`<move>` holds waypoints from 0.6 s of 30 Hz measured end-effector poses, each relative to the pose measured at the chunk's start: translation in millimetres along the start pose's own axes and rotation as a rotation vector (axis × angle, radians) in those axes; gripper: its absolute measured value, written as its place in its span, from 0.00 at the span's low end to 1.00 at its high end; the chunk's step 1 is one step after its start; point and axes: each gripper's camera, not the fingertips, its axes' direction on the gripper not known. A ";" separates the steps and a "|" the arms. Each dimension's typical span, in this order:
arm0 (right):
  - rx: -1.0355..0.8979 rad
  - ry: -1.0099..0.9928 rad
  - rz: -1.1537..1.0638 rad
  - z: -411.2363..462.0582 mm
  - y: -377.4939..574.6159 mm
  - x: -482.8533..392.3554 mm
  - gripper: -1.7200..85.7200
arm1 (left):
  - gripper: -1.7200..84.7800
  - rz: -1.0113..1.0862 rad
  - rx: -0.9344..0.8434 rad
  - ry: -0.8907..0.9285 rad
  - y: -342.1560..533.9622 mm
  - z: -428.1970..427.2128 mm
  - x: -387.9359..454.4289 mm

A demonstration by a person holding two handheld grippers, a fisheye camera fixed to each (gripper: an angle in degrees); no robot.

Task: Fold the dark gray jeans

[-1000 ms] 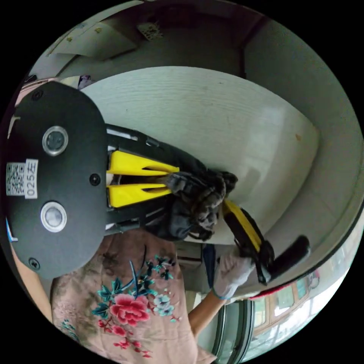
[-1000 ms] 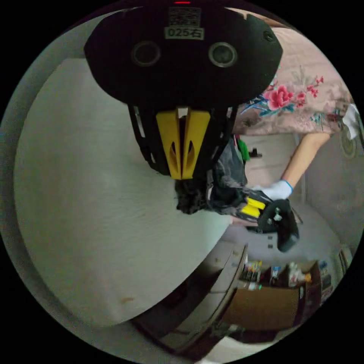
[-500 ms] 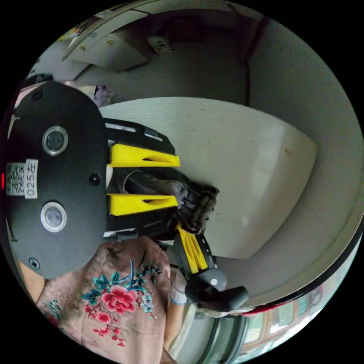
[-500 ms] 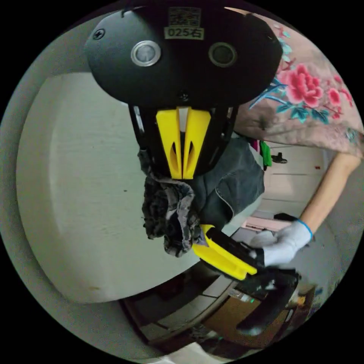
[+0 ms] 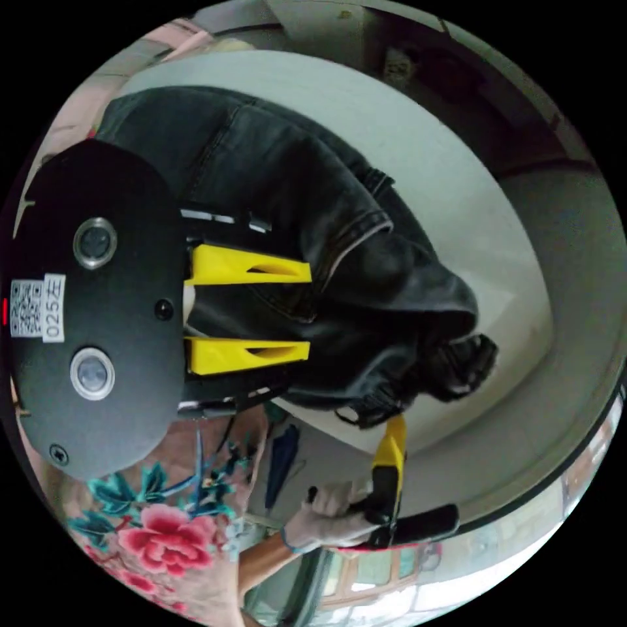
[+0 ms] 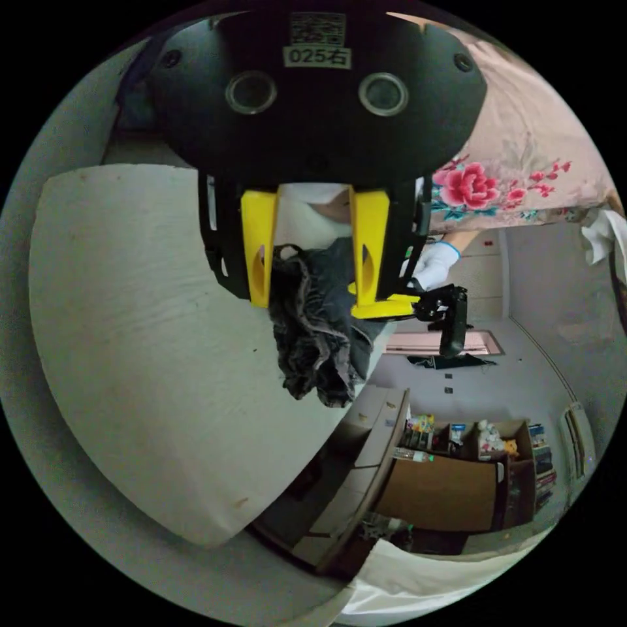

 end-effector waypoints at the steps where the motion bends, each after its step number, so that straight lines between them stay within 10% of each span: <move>1: -0.056 0.011 -0.006 16.8 -5.3 2.8 0.22 | 0.12 -0.057 0.077 0.001 5.0 -7.2 0.6; 11: -0.111 0.304 -0.094 48.4 -24.5 -46.7 0.08 | 0.08 0.083 -0.048 -0.283 -32.5 -51.0 87.7; 18: -0.032 0.581 0.009 48.8 -29.5 -38.7 0.09 | 0.05 0.023 0.060 -0.017 -34.6 -95.6 80.7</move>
